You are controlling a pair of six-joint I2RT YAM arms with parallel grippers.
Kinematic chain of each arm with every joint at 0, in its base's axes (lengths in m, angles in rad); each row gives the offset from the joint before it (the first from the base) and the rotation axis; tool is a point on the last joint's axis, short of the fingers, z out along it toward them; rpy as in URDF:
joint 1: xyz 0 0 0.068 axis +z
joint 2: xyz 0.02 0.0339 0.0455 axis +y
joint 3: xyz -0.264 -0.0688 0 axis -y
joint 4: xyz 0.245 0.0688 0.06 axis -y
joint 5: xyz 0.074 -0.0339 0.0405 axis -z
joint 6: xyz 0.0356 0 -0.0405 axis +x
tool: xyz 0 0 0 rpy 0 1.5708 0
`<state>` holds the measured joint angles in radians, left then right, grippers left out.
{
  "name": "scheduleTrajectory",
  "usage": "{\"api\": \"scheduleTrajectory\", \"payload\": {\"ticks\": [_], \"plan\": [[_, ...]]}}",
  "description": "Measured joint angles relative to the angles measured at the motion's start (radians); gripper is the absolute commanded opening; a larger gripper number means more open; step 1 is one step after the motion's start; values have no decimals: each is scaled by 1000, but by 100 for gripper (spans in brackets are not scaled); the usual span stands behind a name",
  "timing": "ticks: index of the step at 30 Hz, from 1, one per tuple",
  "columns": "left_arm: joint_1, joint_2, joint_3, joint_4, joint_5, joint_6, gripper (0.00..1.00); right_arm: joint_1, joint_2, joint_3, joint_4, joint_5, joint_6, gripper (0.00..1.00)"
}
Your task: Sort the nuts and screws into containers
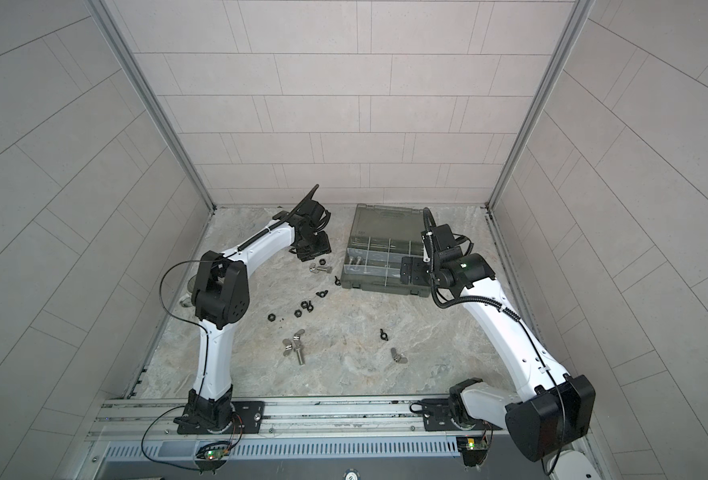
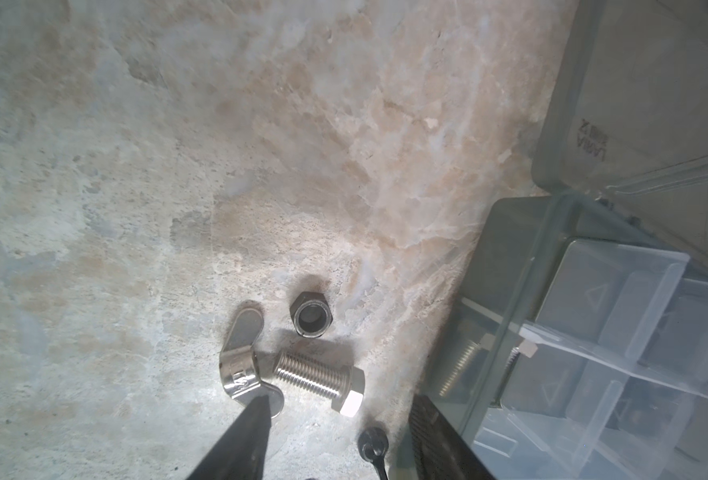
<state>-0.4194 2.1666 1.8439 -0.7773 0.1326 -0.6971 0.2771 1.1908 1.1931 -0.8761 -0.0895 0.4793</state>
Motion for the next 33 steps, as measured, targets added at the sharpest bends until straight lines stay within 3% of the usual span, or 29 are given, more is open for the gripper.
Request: {"api": "scheduleTrajectory", "payload": {"ticks": [14,33], "plan": [[-24,0,-98,6,-2,-159,57,-57,-65,-74,-11,-4,0,99],[-24,50,-101,74,-31,-289,54,-192,-147,-105,-52,-64,-35,99]]}}
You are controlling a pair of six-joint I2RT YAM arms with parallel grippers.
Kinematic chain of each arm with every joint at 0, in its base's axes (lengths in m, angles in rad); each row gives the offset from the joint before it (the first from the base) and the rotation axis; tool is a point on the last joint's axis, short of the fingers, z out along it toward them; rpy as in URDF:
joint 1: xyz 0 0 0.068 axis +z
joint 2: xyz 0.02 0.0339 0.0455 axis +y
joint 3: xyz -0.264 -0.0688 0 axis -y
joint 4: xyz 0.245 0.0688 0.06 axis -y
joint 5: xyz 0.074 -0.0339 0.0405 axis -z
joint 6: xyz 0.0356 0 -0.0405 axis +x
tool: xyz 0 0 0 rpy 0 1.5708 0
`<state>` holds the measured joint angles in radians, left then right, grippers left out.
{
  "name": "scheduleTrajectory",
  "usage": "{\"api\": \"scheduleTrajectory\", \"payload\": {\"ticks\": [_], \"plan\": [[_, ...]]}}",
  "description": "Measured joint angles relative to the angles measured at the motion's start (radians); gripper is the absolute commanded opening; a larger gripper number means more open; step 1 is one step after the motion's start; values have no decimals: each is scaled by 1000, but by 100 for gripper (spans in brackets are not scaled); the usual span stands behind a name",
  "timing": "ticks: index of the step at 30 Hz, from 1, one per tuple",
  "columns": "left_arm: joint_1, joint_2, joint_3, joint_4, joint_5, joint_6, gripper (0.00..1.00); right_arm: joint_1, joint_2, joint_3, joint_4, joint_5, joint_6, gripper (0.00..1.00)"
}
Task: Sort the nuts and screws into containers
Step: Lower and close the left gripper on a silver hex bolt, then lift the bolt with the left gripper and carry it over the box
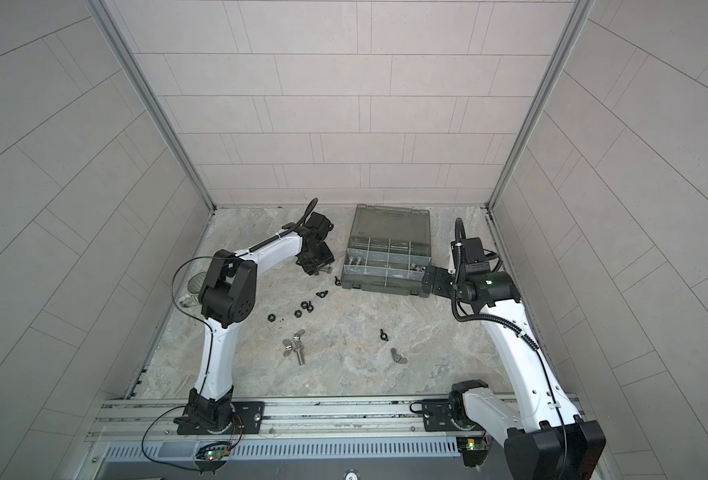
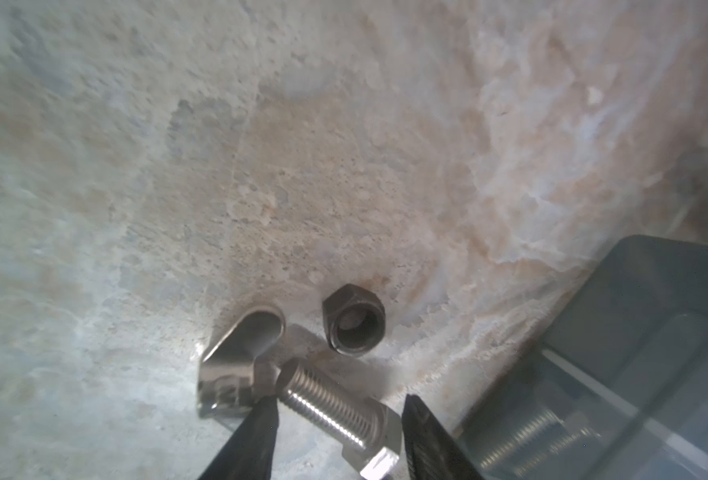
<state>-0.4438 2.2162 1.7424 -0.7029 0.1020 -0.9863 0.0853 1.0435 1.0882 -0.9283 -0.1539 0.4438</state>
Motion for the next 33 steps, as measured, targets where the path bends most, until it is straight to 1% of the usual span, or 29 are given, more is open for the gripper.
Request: {"api": "scheduleTrajectory", "payload": {"ticks": [5,14,18,21,28,33], "plan": [[0,6,0,0,1,-12,53,-14,0,0,-5,-12,-6,99],[0,19,4,-2,7,-21,42,-30,0,-1,-8,-40,-18,99],[0,22,5,-1,13,-24,27,-34,0,-14,-8,-53,-18,99],[0,23,5,-3,22,-21,22,-39,-1,-23,-12,-58,-18,99],[0,20,-2,-6,29,16,19,-41,-15,-42,-12,-68,-18,99],[-3,-9,-43,-15,28,53,17,-42,-30,-55,-11,-73,-18,99]]}}
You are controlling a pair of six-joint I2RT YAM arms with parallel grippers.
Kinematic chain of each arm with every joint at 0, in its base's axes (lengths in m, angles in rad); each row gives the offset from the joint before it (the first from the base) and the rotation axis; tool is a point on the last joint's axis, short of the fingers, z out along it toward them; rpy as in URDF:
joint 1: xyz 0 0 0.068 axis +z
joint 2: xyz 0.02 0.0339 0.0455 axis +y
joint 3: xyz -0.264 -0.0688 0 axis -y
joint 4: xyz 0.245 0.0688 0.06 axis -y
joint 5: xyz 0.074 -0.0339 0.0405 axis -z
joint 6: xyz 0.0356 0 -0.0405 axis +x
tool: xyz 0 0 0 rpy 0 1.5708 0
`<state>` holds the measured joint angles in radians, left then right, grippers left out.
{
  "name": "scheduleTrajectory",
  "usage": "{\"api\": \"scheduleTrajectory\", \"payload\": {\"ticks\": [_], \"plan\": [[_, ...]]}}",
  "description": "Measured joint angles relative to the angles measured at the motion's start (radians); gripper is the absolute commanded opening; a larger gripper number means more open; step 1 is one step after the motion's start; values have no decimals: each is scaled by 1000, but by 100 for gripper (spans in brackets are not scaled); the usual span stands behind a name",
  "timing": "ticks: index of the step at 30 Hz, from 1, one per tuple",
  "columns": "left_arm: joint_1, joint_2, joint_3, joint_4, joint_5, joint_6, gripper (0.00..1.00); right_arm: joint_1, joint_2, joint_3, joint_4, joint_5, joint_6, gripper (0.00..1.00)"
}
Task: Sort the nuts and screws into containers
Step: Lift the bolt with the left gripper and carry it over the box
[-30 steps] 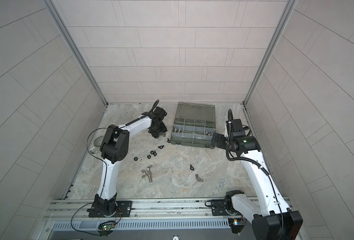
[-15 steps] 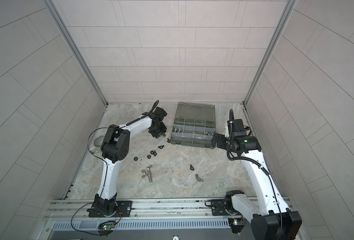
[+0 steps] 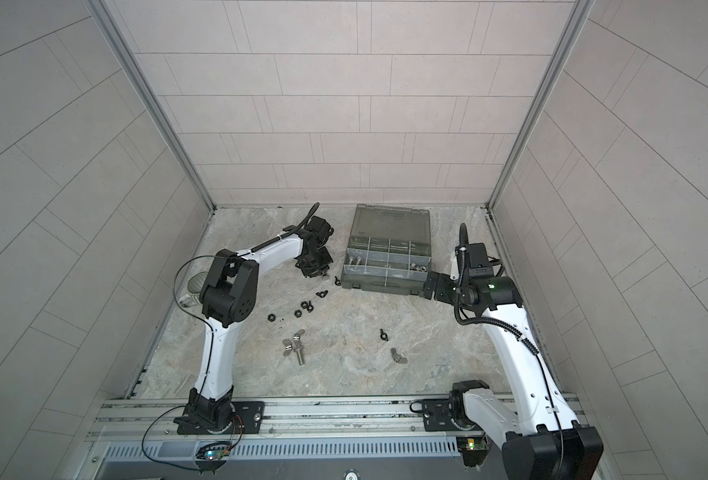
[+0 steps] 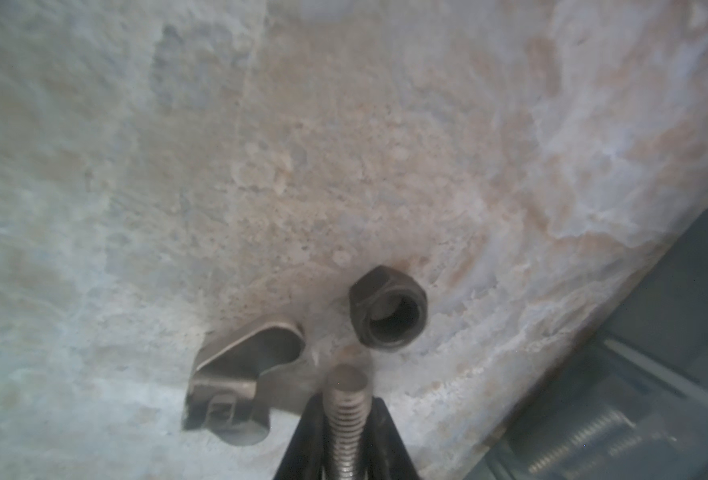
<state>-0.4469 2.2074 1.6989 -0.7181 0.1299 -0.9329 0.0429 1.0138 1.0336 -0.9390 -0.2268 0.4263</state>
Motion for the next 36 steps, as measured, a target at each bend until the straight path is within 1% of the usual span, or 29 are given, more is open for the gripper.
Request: {"api": "scheduleTrajectory", "payload": {"ticks": [4,9,14,19,24,31,36], "plan": [[-8,-10,-7,-32,-3,44,17,0,-4,-11,4,-39,2,99],[-23,-20,1,-79,-12,100,17,5,10,-12,42,-128,16,99],[-41,-32,69,-126,-22,146,17,61,58,-12,100,-186,47,99],[-56,-59,148,-154,-24,176,17,138,120,-10,143,-192,73,99],[-63,-63,224,-170,-21,189,17,187,179,13,172,-188,90,99],[-86,-52,329,-190,-19,191,17,206,249,61,179,-182,96,99],[-113,3,425,-194,-18,192,17,206,258,92,176,-171,94,99]]}}
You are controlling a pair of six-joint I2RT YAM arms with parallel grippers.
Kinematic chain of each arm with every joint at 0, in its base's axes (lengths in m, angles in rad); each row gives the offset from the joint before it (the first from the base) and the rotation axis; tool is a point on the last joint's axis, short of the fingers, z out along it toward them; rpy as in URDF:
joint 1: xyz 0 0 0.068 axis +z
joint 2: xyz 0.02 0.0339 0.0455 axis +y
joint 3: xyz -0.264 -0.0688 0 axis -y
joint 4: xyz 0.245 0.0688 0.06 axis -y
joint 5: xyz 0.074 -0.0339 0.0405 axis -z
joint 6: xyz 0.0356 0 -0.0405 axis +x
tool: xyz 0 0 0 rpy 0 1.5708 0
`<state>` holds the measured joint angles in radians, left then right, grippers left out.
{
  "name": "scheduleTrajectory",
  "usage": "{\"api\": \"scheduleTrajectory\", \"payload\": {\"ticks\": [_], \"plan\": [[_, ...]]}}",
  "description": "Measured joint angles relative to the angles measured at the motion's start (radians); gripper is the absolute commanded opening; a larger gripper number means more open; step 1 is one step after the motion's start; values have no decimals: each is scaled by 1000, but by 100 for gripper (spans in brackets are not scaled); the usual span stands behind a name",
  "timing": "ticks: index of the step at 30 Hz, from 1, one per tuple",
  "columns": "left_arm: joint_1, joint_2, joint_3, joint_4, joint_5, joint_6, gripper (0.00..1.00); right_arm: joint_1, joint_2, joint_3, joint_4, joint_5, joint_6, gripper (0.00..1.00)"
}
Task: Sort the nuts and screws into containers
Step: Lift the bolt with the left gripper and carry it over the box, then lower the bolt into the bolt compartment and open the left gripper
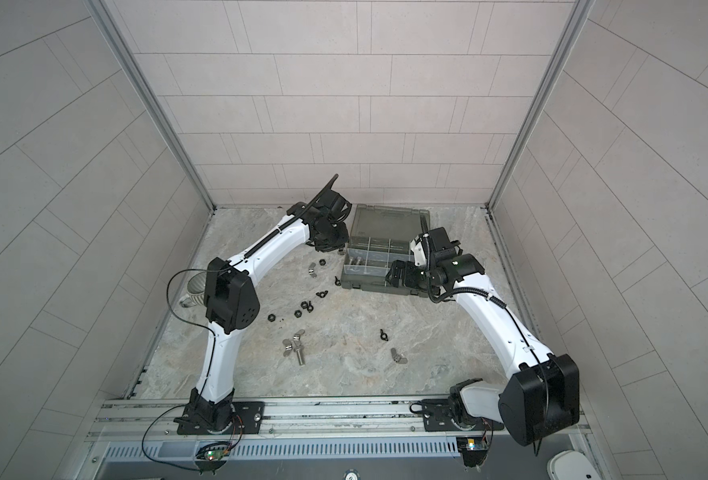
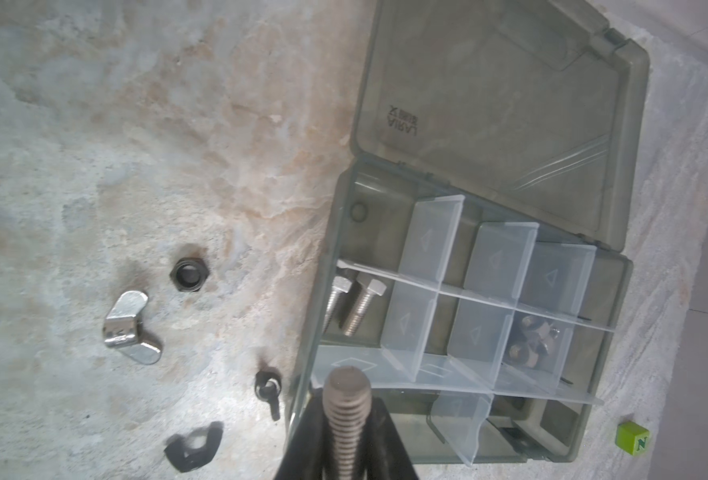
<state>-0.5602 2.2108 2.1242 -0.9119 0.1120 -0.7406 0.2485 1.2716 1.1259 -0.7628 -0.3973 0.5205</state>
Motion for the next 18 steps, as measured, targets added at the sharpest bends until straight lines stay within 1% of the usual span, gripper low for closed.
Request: {"api": "scheduleTrajectory", "payload": {"ticks": [8,13,18], "plan": [[-25,123,82,-7,14,1,18,0,-2,9,-22,29,-8,99],[-28,156,85,-7,21,0,18,-8,-14,9,-49,47,-23,99],[-28,172,121,-7,22,-2,19,-39,-32,9,-75,61,-36,99]]}}
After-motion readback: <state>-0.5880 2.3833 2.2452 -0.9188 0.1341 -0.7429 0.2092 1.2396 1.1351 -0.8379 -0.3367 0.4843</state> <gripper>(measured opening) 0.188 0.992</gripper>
